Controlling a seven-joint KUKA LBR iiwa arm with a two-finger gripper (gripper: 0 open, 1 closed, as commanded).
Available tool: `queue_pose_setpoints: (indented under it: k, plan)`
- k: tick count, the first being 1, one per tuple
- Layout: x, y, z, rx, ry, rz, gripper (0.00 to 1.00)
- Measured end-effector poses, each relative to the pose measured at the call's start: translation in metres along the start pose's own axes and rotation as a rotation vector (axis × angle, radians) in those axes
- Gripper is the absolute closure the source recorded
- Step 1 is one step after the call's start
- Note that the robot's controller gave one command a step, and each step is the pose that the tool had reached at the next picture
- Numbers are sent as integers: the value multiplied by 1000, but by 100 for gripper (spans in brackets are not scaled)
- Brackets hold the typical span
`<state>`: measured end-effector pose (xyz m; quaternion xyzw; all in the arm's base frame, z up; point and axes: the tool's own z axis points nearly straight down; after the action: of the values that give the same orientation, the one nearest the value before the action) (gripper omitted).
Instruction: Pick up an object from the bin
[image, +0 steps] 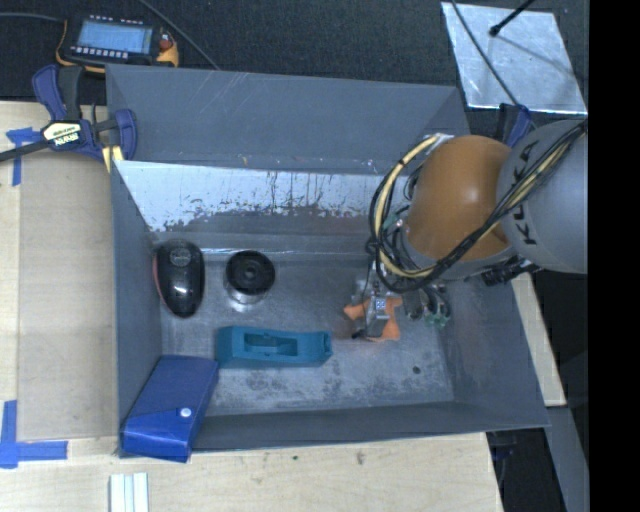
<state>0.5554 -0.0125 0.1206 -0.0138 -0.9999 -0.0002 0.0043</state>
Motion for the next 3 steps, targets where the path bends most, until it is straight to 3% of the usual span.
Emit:
queue_pose_setpoints:
  k: [1,2,3]
  plan:
    - [-11,-6,-18,1,-24,-10,100]
    - [-6,-9,-25,0,1,-18,100]
    - [-40,-17,-20,2,-29,-26,100]
